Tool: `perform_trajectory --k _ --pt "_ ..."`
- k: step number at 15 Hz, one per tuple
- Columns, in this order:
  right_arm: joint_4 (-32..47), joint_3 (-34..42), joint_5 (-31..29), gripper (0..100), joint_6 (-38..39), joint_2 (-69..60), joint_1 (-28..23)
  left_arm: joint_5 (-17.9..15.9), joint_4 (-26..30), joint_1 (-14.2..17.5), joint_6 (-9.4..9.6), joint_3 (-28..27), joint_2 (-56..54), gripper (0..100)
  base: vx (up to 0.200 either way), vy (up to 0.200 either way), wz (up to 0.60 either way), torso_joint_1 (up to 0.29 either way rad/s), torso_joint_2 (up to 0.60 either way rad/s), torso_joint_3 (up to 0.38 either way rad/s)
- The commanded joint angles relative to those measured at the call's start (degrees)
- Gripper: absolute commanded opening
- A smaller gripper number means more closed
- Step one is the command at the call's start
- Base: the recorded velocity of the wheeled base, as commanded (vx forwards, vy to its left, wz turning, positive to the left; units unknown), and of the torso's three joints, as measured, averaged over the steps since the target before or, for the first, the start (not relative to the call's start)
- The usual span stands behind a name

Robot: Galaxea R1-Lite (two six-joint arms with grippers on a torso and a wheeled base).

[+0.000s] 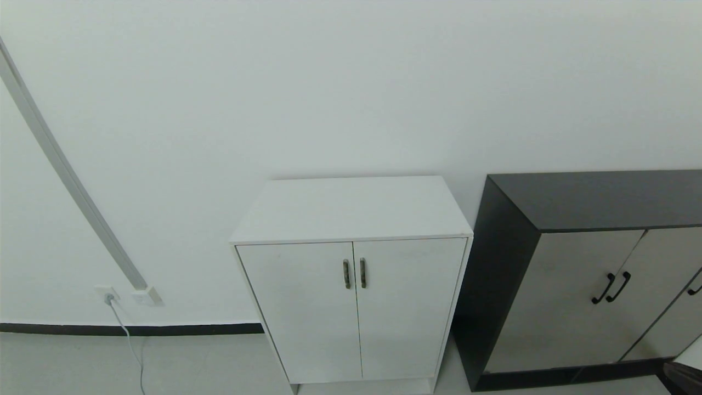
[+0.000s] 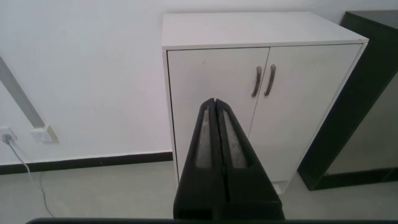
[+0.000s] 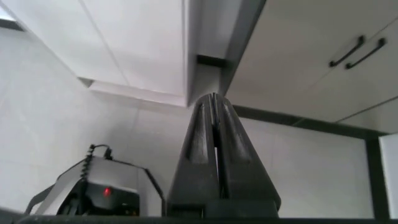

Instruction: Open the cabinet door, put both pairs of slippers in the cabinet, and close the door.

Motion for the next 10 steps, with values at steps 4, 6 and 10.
perform_trajectory --k 4,6,10 --pt "0.01 6.4 1.66 0 0.05 -3.9 0.15 0.0 0.02 0.01 -0.28 0.01 0.05 0 0.0 0.0 0.0 0.0 0.0 0.0" --pt "0.01 7.98 4.12 0 0.14 -4.07 0.24 0.0 0.02 0.01 -0.19 0.01 0.05 0 0.0 0.0 0.0 0.0 0.0 0.0" --pt "2.47 9.47 8.17 0 0.49 -4.07 0.24 0.0 0.02 0.01 -0.28 -0.08 0.05 0 0.0 0.0 0.0 0.0 0.0 0.0"
